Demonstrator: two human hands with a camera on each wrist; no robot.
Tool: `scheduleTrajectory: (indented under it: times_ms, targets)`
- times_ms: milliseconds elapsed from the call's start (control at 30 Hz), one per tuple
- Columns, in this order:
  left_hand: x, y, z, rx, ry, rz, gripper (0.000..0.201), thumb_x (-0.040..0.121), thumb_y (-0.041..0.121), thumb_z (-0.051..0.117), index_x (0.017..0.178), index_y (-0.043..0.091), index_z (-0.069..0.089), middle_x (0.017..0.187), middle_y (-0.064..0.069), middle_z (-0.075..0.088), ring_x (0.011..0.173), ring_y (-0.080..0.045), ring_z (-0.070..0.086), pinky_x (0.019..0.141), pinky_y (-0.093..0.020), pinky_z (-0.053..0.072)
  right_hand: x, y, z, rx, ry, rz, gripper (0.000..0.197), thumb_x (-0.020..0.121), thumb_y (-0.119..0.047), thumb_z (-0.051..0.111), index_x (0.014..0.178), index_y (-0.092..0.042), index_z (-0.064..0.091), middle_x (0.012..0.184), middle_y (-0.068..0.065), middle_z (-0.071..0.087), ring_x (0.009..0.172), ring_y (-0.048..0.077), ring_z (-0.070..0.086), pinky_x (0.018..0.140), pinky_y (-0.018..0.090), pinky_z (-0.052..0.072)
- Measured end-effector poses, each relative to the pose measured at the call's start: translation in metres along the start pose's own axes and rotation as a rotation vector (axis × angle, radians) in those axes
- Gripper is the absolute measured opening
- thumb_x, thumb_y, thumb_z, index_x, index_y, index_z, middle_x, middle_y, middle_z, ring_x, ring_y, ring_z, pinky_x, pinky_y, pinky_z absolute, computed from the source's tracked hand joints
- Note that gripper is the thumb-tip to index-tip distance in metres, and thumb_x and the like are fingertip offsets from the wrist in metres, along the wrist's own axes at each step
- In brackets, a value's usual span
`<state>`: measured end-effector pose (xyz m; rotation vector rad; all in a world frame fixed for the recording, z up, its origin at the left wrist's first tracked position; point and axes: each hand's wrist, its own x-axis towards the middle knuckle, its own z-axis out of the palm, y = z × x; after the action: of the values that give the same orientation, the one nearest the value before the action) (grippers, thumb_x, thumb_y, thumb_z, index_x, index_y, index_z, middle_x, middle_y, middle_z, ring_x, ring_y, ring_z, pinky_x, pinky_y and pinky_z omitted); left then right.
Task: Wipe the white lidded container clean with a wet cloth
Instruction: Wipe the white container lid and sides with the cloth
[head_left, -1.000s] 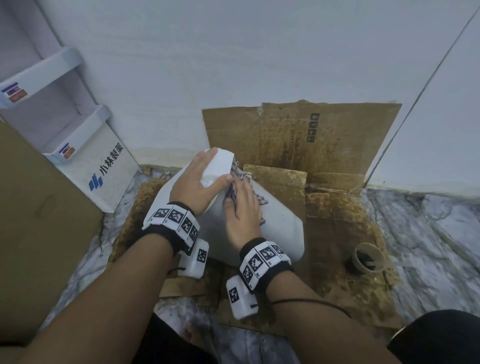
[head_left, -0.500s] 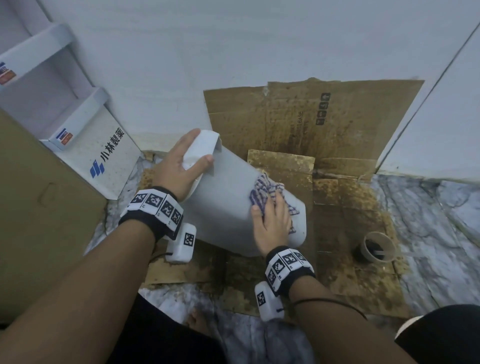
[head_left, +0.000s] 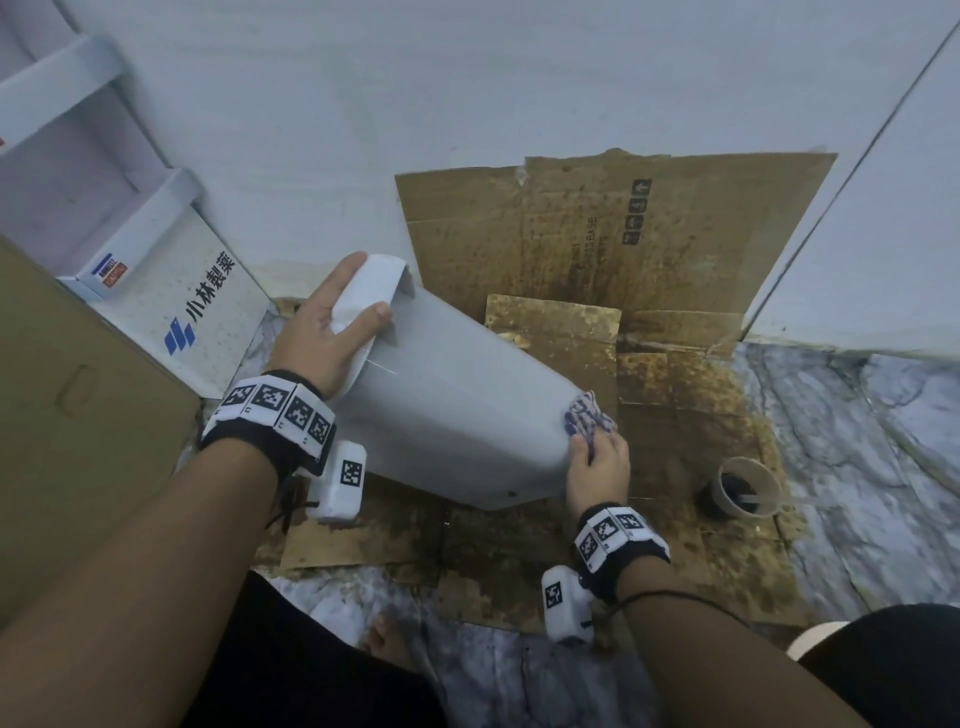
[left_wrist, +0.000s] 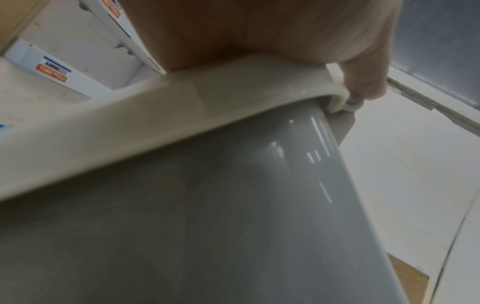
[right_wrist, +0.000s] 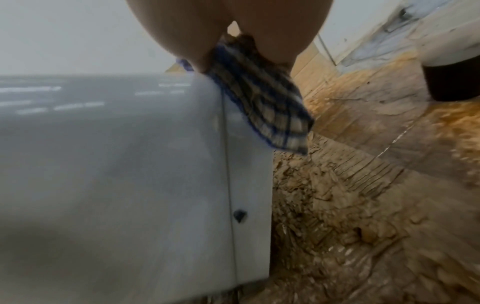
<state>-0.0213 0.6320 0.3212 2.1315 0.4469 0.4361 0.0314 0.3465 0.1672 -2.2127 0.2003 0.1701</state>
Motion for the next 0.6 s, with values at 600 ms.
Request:
scheduleTrajectory:
  times_ms: [600]
  targets:
    - [-0.011, 0.004, 0.01, 0.027, -0.016, 0.107, 0.072, 0.076, 0.064, 0.052, 0.142, 0.038, 0.04, 0.139, 0.018, 0.045, 0.121, -0.008, 0.046, 0.102, -0.034, 0.039, -0.047, -0.167, 0.012, 0.314, -0.358, -0.547, 0.045, 0.1, -0.026, 0.043, 0.144, -0.026, 0.036, 0.144, -0.005, 0.047, 0.131, 0.012, 0.044, 0.108, 0.035, 0.039]
